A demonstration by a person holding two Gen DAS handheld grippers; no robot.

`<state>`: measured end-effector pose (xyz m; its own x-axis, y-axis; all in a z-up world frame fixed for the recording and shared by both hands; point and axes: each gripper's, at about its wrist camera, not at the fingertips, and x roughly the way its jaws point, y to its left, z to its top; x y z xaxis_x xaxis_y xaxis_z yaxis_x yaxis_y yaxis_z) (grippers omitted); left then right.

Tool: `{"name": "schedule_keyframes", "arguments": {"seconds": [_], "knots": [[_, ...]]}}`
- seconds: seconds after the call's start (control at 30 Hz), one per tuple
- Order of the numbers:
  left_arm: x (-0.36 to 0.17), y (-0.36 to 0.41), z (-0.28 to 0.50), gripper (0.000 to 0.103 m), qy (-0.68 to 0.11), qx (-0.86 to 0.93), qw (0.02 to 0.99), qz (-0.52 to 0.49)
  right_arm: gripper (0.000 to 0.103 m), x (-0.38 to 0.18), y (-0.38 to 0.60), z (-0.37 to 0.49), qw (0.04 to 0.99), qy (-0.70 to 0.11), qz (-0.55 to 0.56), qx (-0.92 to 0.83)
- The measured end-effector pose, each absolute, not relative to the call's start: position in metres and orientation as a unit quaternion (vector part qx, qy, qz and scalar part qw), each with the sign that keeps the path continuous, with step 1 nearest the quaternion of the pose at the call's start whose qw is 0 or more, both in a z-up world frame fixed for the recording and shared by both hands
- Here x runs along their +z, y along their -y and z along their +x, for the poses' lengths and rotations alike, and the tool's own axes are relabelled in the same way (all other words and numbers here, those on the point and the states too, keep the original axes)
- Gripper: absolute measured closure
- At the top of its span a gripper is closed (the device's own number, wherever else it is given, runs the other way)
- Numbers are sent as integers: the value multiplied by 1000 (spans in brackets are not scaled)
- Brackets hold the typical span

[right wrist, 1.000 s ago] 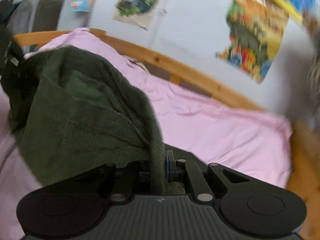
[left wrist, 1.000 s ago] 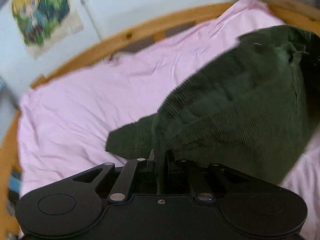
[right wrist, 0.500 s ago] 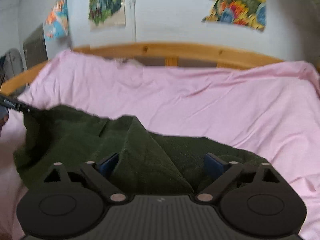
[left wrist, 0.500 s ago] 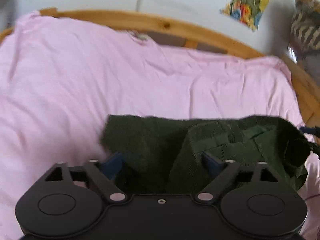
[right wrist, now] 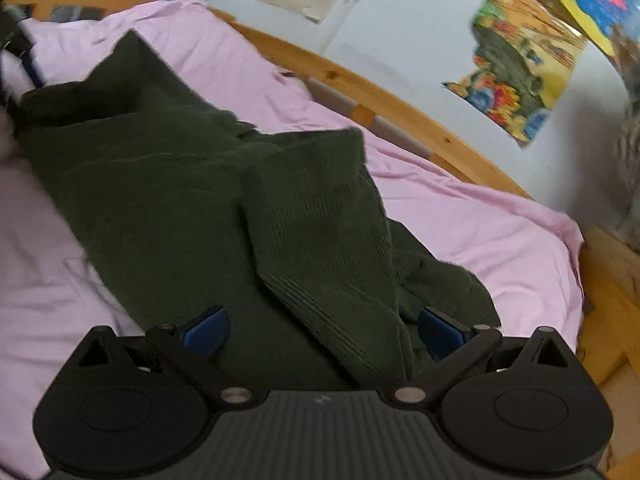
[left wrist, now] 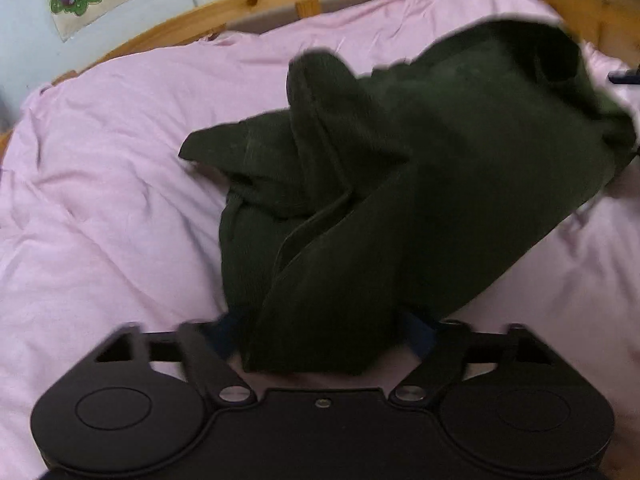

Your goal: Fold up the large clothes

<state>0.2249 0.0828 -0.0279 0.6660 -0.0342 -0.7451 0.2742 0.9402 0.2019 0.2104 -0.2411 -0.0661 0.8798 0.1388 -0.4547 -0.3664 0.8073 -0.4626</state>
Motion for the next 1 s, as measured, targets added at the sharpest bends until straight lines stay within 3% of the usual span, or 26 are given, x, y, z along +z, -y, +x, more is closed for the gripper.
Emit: {"name": "schedule_keyframes", "arguments": {"seconds": [0.03, 0.07, 0.1, 0.13, 0.17, 0.2, 0.3, 0.43, 0.5, 0.6, 0.63, 0.7, 0.73, 0.87, 1.0], "knots": [[-26, -84, 227, 45, -399, -86, 903, 131, 11, -64, 244, 215, 937, -202, -252, 132], [-22, -89, 228, 51, -397, -80, 908, 106, 24, -60, 247, 219, 944, -201, -230, 126], [-19, -96, 228, 61, -393, -72, 913, 82, 42, -55, 251, 223, 952, -197, -206, 116], [-13, -105, 229, 74, -389, -65, 918, 49, 53, -47, 259, 228, 962, -189, -165, 105], [-10, -113, 229, 80, -388, -57, 920, 24, 79, -37, 269, 232, 971, -184, -118, 96], [-7, -120, 231, 86, -389, -47, 920, -2, 98, -28, 280, 236, 978, -181, -67, 81], [0, -140, 229, 87, -389, -26, 918, -80, 98, -8, 319, 256, 977, -196, 72, 45], [-19, -174, 236, 87, -434, 18, 868, -239, 97, -17, 340, 278, 961, -239, 134, 25], [-30, -181, 237, 82, -445, 24, 854, -269, 87, -27, 345, 284, 953, -255, 160, 21], [-20, -169, 231, 68, -435, 20, 876, -208, 61, -31, 348, 279, 949, -251, 188, 7], [-13, -161, 228, 56, -429, 19, 887, -172, 58, -31, 351, 273, 948, -248, 199, 12], [-3, -151, 227, 37, -411, 18, 904, -118, 38, -29, 355, 267, 948, -238, 211, 27], [2, -146, 226, 31, -397, 16, 913, -96, 33, -27, 355, 267, 950, -231, 208, 27], [16, -128, 239, 28, -357, 42, 932, -47, 16, -16, 348, 264, 962, -199, 186, 28], [15, -119, 266, 27, -317, 93, 944, -3, 10, 1, 325, 283, 980, -173, 101, 9]]}}
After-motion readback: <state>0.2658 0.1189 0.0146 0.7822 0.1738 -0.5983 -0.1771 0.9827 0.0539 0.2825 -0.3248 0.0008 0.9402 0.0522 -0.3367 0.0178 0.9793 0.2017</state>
